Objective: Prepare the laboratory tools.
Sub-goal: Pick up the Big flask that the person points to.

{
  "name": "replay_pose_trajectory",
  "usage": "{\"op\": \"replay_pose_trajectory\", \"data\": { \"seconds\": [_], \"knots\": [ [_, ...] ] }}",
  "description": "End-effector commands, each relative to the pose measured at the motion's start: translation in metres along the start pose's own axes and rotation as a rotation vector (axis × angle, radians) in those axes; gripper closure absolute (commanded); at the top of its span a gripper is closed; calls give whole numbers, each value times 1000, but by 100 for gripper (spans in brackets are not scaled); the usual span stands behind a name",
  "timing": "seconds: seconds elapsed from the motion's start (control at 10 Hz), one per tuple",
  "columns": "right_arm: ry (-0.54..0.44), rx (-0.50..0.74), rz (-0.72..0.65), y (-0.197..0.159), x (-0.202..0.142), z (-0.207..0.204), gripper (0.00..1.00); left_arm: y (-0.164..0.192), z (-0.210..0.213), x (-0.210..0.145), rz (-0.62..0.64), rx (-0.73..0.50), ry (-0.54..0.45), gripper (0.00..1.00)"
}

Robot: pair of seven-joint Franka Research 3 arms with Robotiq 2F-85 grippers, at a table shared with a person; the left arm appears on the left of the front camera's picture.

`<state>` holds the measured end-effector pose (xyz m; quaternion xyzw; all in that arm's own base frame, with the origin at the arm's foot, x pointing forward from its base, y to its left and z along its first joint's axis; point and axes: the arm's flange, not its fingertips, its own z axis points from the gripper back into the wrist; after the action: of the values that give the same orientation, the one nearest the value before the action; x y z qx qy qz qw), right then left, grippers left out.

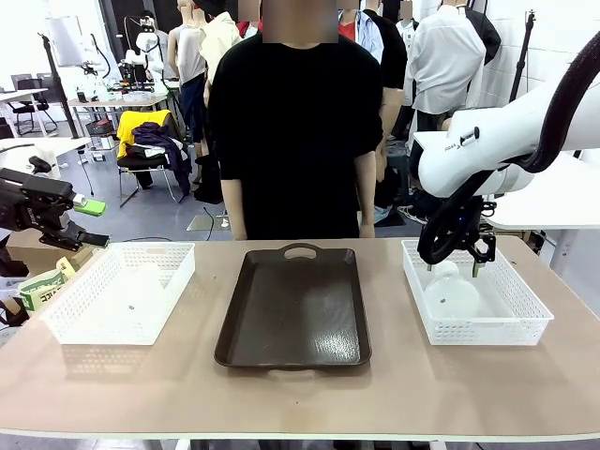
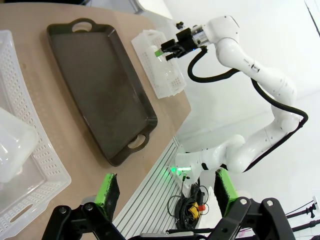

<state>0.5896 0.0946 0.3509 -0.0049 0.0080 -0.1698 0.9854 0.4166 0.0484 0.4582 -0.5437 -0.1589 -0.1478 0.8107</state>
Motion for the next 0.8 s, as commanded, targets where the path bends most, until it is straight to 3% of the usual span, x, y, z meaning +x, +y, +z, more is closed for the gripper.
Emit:
{"op": "replay_pose_trajectory", "data": {
  "seconds": [0.0,0.7],
  "knots": [
    [-47,-23,-19,8,8,-7,0,-2,2,1,5,-13,-4,0],
    [-116,-10,8,11,22,-21,0,-2,2,1,5,-13,-4,0]
  ]
}}
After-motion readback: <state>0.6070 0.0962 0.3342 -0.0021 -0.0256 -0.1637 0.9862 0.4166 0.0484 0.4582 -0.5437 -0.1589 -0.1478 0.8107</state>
